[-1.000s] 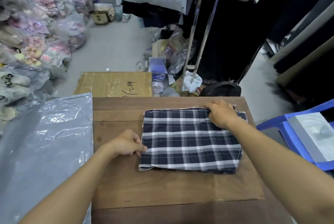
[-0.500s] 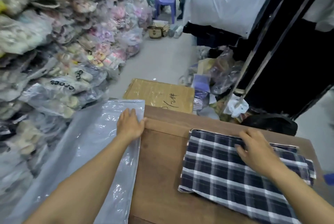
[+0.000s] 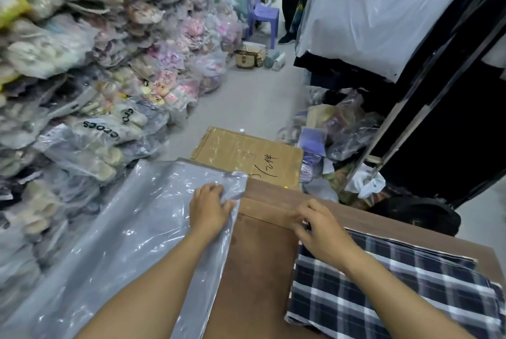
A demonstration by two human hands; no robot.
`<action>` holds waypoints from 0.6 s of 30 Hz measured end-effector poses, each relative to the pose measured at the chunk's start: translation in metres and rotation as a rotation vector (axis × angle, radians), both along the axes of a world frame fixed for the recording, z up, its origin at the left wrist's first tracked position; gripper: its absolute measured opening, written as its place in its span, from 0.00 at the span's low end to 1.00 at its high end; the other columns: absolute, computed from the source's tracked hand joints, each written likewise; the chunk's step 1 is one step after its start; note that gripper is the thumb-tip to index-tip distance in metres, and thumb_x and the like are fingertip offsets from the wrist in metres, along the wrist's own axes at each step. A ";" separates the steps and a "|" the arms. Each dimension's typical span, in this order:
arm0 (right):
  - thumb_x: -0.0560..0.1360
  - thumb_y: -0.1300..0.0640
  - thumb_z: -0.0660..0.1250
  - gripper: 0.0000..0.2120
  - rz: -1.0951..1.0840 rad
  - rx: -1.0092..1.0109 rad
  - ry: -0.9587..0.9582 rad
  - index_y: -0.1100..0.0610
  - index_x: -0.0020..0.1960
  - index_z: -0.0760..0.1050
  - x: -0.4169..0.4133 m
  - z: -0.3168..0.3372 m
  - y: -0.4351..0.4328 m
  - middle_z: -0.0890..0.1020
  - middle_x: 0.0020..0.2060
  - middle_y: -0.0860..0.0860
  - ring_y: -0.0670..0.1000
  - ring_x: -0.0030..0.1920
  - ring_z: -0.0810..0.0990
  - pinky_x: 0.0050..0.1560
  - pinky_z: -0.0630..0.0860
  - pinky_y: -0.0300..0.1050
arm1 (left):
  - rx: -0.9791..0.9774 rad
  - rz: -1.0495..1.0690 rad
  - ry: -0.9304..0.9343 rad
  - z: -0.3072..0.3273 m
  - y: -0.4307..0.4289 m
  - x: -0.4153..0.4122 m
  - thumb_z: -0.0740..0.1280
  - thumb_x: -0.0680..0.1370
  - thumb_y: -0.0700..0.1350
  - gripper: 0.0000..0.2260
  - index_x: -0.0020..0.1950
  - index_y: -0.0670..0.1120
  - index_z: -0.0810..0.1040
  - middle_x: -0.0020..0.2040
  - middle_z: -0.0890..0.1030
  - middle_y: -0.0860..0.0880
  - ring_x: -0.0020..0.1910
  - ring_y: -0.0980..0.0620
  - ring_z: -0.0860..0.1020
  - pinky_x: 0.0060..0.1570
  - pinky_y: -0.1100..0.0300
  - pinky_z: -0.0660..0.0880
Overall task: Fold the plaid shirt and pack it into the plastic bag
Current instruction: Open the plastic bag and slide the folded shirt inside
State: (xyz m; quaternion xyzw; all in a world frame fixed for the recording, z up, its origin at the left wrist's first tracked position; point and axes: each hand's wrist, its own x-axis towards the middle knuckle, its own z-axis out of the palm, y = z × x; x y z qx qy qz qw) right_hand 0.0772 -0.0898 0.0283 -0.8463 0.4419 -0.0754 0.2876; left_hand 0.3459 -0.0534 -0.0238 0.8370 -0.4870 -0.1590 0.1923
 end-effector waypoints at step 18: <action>0.72 0.59 0.72 0.07 -0.399 0.444 0.073 0.53 0.39 0.76 0.053 -0.012 0.009 0.85 0.40 0.53 0.57 0.49 0.84 0.48 0.81 0.53 | 0.012 -0.039 0.642 0.023 0.033 -0.064 0.68 0.76 0.46 0.04 0.45 0.51 0.84 0.44 0.85 0.51 0.47 0.51 0.83 0.53 0.53 0.80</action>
